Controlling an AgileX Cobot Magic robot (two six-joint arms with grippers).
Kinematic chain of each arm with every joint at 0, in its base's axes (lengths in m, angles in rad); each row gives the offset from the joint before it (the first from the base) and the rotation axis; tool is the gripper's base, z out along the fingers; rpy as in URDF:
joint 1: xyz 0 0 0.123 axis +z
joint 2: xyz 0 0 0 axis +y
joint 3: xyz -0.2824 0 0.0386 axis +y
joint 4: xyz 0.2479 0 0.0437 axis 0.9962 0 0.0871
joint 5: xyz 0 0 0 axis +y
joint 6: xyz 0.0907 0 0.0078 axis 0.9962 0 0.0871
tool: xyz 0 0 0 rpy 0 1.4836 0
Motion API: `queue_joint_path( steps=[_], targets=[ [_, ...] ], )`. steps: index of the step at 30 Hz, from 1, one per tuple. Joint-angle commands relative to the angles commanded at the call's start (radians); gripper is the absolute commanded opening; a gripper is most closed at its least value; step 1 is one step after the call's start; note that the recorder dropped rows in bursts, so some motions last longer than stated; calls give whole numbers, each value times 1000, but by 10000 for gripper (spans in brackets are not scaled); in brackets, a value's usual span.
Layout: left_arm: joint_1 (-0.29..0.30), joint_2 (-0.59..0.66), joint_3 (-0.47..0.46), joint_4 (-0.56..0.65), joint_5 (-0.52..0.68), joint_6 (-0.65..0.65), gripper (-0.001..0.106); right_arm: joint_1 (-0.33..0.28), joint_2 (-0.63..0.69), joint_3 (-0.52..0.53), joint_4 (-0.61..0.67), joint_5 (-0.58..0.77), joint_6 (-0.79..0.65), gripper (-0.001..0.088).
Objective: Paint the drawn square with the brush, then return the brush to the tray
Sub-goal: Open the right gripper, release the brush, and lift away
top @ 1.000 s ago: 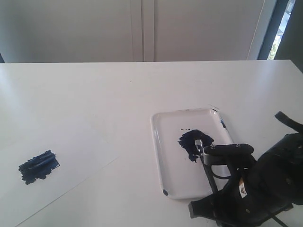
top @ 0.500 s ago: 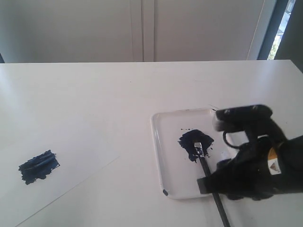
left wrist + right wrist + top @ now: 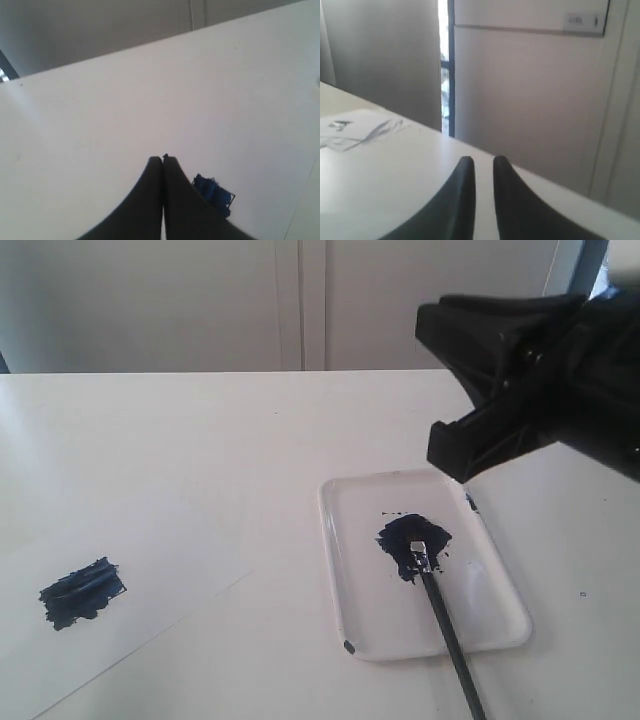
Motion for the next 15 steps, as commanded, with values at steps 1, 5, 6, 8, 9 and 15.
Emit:
queue_joint_path(
  steps=[1, 5, 6, 8, 9, 15],
  targets=[
    [0, -11, 0, -17, -4, 0, 11, 0, 0, 0, 0, -20, 0, 120],
    [0, -31, 0, -25, 21, 0, 11, 0, 0, 0, 0, -26, 0, 120],
    [0, -31, 0, -25, 29, 2, 11, 0, 0, 0, 0, -23, 0, 120],
    [0, -32, 0, -25, 46, 2, 11, 0, 0, 0, 0, -21, 0, 120],
    [0, -32, 0, -25, 47, 2, 11, 0, 0, 0, 0, -21, 0, 120],
    [0, -32, 0, -25, 47, 2, 11, 0, 0, 0, 0, -21, 0, 120]
  ],
)
